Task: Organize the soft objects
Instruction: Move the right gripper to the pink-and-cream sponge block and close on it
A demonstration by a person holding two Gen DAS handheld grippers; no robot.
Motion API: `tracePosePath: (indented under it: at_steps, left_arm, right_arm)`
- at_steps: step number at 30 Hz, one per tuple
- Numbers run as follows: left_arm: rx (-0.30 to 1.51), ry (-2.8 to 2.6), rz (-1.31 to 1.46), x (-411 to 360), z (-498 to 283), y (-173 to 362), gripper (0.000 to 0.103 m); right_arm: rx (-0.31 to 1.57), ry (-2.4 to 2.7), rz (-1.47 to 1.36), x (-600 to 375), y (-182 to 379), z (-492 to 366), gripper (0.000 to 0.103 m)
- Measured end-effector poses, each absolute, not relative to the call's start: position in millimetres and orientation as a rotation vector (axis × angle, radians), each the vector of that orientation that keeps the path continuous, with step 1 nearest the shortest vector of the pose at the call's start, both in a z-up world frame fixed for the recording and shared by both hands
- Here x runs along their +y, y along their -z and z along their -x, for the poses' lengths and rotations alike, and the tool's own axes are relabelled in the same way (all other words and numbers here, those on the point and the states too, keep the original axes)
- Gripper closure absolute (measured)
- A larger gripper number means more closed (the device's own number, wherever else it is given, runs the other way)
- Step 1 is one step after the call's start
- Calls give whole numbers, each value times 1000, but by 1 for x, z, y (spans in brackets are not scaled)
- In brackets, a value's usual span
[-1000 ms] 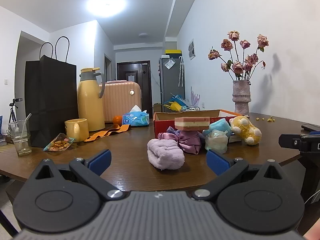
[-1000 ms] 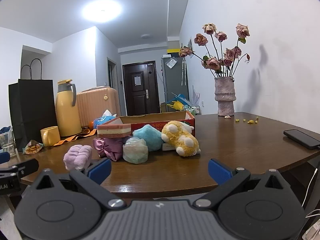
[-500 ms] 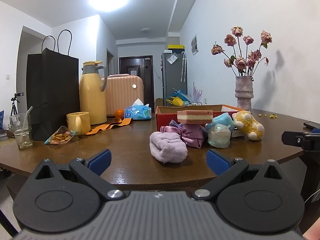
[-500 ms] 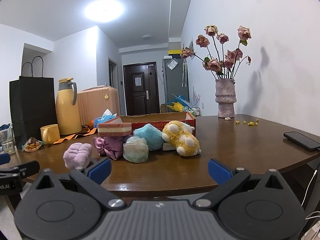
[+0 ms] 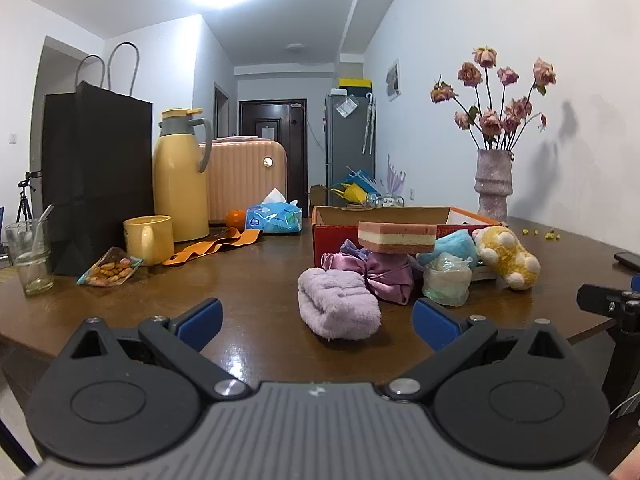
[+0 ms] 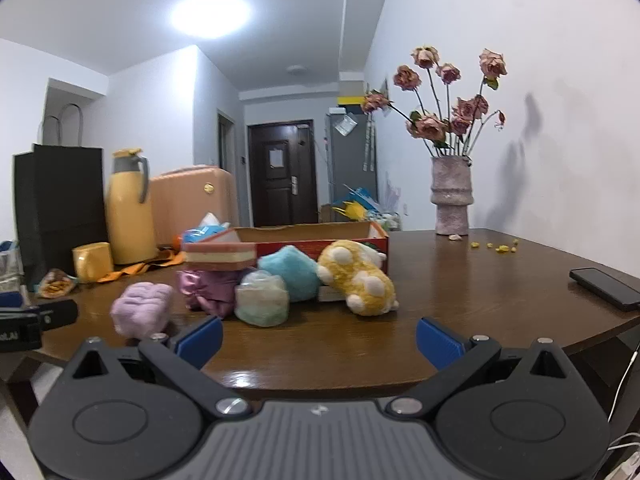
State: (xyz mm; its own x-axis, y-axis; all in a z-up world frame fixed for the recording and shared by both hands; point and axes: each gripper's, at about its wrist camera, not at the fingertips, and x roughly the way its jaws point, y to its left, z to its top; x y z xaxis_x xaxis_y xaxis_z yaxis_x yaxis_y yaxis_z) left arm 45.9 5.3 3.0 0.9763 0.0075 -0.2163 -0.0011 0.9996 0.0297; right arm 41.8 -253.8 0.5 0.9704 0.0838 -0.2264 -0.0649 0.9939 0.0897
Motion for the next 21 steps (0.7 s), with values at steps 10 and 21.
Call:
tracePosePath:
  at_steps: [10,21]
  left_arm:
    - [246,-34,-46,5,-109,-10,0]
    - [362,-31,3,17,-182,-8,0]
  right_arm:
    - [263,-133,-74,-254,-7,-104,0]
    - [344,-307,-197,-235,-15,-183,6]
